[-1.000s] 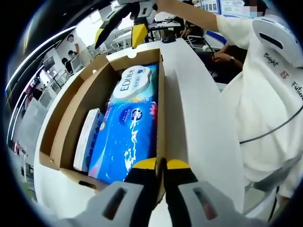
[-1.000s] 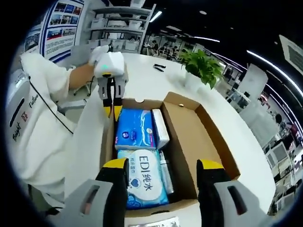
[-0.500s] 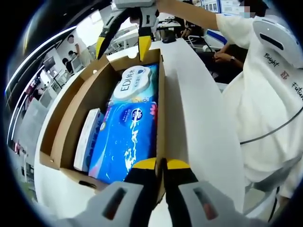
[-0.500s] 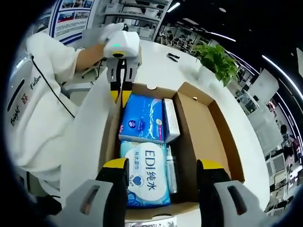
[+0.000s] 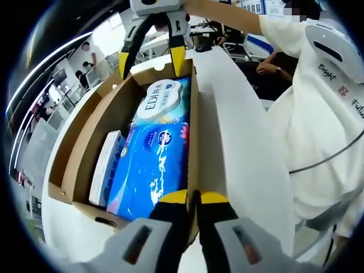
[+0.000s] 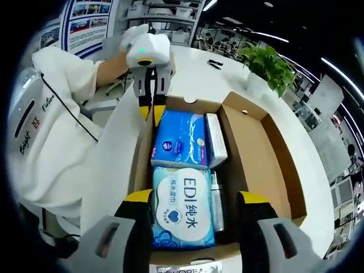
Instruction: Operate the shoe box by opening the lid, removing the specified soft item, and placing it in the target area until the item is outside and the box remains undamaged.
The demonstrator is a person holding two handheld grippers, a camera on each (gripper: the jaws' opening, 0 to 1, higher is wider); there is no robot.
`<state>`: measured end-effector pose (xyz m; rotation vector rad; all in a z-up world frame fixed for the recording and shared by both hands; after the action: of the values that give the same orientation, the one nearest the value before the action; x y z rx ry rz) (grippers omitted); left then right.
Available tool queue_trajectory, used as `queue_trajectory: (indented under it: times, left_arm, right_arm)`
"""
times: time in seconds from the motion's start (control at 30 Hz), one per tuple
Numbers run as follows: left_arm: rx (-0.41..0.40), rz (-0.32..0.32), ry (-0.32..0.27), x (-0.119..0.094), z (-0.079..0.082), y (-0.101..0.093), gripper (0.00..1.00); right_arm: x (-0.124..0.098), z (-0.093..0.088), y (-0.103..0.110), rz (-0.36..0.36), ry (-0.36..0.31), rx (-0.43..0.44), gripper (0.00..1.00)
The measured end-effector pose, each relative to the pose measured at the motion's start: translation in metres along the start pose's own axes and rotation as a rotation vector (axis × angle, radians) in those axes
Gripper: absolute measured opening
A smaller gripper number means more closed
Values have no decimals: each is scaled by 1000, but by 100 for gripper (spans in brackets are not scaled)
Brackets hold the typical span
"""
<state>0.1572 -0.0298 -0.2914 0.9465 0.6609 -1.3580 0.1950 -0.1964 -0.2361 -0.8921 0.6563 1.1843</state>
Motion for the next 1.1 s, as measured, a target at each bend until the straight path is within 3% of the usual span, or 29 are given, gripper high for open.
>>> queue_trajectory:
  times: [0.13,0.3,0.43,0.57,0.63,0.73,0.77,0.87,1.1]
  left_arm:
    - [4,7,-5,0,0,0,4]
    - [2,4,-5,0,0,0,4]
    - [6,5,-6,0,0,-1,4]
    - [2,2,-2,1,0,-1,4]
    - [-10,-2,4,1,0,-1,4]
    - [-19,-7,6,1,0,-1,4]
    - [-18,-7,7,1,0,-1,4]
    - [-17,-4,8,1,0,-1,4]
    - [-23,-11,10,1,0,0,4]
  right_arm:
    - [6,0,7,73,6,6,60]
    - [18,-9,3,74,68,-12,62]
    - [22,-13,5,128,90,17,62]
    - [29,-23,12,192,199,-29,62]
    - [34,-25,7,175,251,-11,65]
    - [38,-22,21,259,280,39,61]
    - [42,-24,16,229,309,11,62]
    - [49,-28,24,259,344,6,62]
    - [67,-38,27,252,354,3,66]
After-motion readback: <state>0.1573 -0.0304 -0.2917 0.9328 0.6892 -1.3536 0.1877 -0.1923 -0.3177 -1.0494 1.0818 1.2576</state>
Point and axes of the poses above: the point that each gripper's makers call its tool centre point, and the gripper's own axes: x roughly forward along the fingers, y roughly to its left, z roughly out of its top, the point moved 2 cm from there along -x, roughly backward along the fingers, and after that the axes turned 5 degrees about y, right-handed, at the moved point
